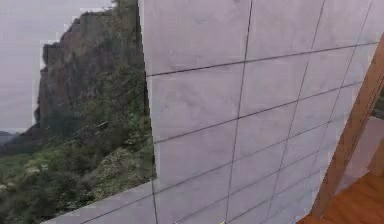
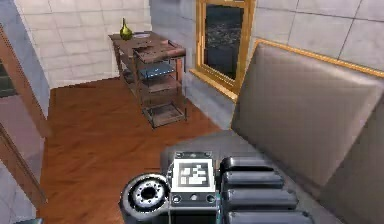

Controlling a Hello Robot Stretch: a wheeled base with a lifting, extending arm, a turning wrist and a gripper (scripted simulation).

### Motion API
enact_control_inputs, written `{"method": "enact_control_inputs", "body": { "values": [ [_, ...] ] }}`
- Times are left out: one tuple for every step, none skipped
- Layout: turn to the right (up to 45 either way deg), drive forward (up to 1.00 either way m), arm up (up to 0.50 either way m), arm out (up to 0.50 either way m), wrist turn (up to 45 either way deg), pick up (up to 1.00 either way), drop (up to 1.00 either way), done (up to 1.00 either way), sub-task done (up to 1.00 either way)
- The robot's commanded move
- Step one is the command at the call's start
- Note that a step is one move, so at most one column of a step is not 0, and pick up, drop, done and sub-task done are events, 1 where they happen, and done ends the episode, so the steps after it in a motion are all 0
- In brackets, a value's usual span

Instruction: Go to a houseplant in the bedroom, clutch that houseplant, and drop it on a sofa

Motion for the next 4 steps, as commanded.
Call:
{"method": "enact_control_inputs", "body": {
  "values": [
    [39.0, 0.0, 0.0, 0.0, 0.0, 0.0, 0.0, 0.0, 0.0],
    [-45.0, 0.0, 0.0, 0.0, 0.0, 0.0, 0.0, 0.0, 0.0],
    [-45.0, 0.0, 0.0, 0.0, 0.0, 0.0, 0.0, 0.0, 0.0],
    [-33.0, 0.0, 0.0, 0.0, 0.0, 0.0, 0.0, 0.0, 0.0]
  ]
}}
